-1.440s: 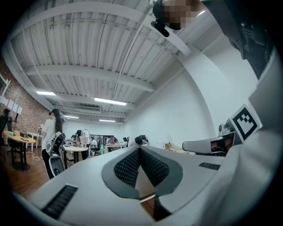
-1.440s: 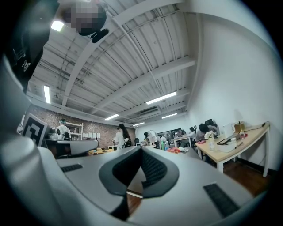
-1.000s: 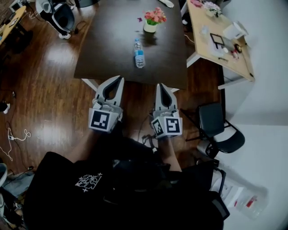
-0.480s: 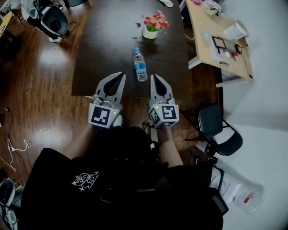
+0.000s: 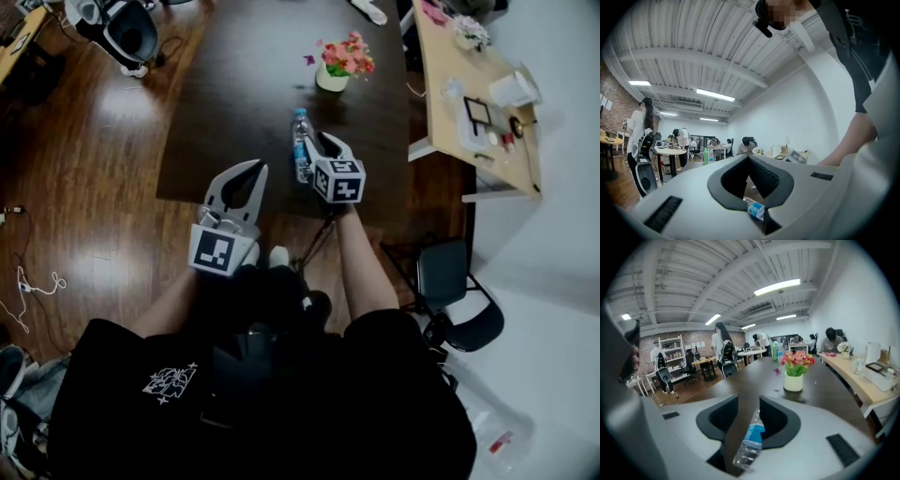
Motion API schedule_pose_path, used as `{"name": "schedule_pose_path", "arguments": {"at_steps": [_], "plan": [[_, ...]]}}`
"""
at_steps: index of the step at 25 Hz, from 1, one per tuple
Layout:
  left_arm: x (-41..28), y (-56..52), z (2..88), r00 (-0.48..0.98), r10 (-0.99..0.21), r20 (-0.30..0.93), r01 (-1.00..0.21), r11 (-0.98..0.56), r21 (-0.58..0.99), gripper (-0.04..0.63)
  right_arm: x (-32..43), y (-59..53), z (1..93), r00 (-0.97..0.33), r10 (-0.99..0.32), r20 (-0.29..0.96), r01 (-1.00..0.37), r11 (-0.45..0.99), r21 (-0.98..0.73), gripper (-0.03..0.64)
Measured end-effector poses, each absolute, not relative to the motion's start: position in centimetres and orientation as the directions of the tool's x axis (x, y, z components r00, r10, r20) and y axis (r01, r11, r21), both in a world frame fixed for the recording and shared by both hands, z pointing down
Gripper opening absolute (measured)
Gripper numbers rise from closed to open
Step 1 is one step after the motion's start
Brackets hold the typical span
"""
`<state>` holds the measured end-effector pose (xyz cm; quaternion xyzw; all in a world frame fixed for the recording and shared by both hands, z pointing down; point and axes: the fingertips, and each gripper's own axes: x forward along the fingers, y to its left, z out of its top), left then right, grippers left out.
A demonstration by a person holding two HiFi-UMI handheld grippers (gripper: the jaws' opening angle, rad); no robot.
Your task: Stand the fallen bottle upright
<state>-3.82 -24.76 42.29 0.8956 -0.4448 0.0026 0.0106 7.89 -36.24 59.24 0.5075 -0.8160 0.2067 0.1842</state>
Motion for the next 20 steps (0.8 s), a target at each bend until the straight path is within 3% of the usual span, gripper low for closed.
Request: {"name": "schedule_pose_path", "arguments": {"at_steps": [6, 20], "plan": [[-3.7, -25.1, 42.4, 0.578, -0.815, 0.036, -0.816, -0.578, 0.006, -0.003, 8.5, -39.9, 64.6, -0.365, -0.647, 0.67, -0.926, 0.325, -0.192, 0.291], [-4.7, -26.1, 43.4, 0.539, -0.84, 0.069, -0.842, -0.54, 0.002, -0.003, 7.2, -41.9, 70.6, -0.281, -0.469, 0.837, -0.946, 0.282, -0.159, 0.302]]}}
